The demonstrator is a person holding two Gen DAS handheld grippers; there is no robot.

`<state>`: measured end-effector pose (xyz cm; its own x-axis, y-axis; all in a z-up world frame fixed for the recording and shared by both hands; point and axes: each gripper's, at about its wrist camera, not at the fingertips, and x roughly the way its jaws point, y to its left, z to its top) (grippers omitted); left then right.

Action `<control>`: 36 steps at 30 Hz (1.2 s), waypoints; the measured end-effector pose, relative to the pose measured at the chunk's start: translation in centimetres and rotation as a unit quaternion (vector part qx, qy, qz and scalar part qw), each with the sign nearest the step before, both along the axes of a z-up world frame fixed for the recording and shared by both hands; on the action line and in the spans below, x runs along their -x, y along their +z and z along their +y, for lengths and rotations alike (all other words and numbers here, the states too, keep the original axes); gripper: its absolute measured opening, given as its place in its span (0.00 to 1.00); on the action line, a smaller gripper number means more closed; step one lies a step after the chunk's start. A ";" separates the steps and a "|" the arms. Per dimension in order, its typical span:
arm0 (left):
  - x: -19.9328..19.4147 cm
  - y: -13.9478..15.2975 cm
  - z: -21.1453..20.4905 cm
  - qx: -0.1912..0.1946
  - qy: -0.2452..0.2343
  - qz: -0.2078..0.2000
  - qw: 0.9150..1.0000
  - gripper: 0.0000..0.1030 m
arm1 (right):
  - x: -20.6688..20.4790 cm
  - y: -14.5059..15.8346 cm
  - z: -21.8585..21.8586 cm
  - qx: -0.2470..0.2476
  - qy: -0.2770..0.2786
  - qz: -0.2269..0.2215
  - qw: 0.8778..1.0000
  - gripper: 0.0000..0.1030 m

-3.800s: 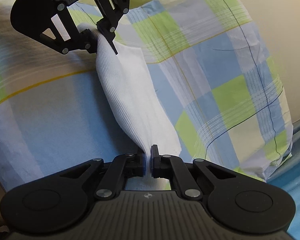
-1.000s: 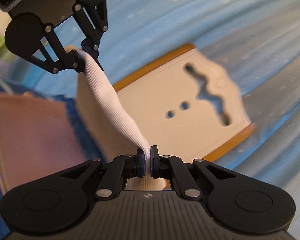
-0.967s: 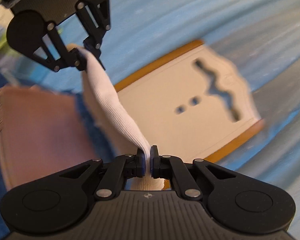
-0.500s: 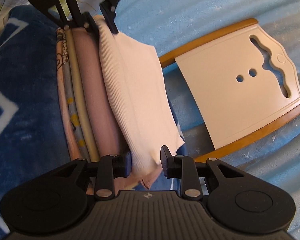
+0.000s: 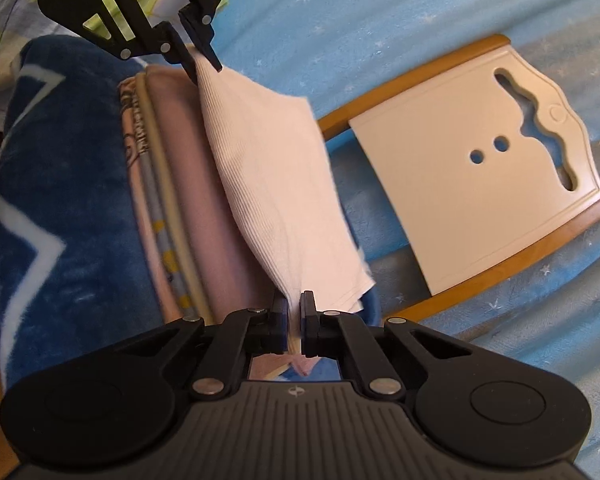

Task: Fold clothes
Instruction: 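Lower the tank top onto the folded clothes stack and open both grippers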

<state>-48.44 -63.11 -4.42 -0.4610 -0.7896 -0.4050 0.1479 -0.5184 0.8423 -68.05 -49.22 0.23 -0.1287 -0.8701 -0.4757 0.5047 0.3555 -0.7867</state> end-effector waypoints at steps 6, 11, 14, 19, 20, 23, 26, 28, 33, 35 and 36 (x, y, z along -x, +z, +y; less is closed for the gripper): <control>-0.4 -0.8 -0.2 -0.008 0.011 0.019 1.000 0.07 | 0.2 0.6 1.2 0.014 -0.014 -0.034 0.999 0.02; -0.5 -0.9 -0.1 -0.010 0.011 0.023 1.000 0.06 | 0.2 -0.1 1.2 0.003 -0.017 -0.030 0.999 0.02; -0.6 -1.2 0.0 -0.010 0.012 0.019 1.000 0.06 | 0.2 -0.5 1.3 -0.001 -0.017 -0.029 0.999 0.02; -0.5 -1.6 -0.1 -0.015 0.015 0.015 1.000 0.06 | -0.1 -1.3 1.3 -0.004 -0.016 -0.019 1.000 0.05; -0.5 -1.5 -0.1 -0.015 0.015 0.014 1.000 0.06 | -0.2 -1.6 1.2 -0.006 -0.013 -0.012 1.000 0.06; -0.8 -1.4 0.1 -0.015 0.017 0.013 1.000 0.06 | -0.3 -1.6 1.4 -0.004 -0.014 -0.003 1.000 0.09; -1.2 -1.4 0.5 -0.019 0.021 0.014 1.000 0.06 | -0.1 -1.5 1.3 -0.002 -0.024 -0.013 1.000 0.09; -1.3 -1.4 0.7 -0.021 0.024 0.012 0.999 0.06 | -0.1 -1.6 1.0 -0.003 -0.029 -0.018 0.999 0.09; -1.4 -1.1 0.7 -0.028 0.033 0.011 0.999 0.06 | 0.3 -1.4 1.3 0.004 -0.046 -0.020 0.999 0.10; -1.8 -1.0 0.9 -0.027 0.035 0.008 0.999 0.06 | 0.9 -1.4 1.7 0.007 -0.057 -0.015 0.998 0.12; -2.0 -0.9 1.0 -0.026 0.037 0.007 0.999 0.06 | 1.3 -1.5 1.8 0.008 -0.065 -0.010 0.998 0.14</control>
<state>-46.47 -62.16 -5.37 -0.4081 -0.8000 -0.4398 0.2000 -0.5484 0.8120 -69.36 -47.38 -1.22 -0.2315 -0.8542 -0.4656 0.5616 0.2734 -0.7809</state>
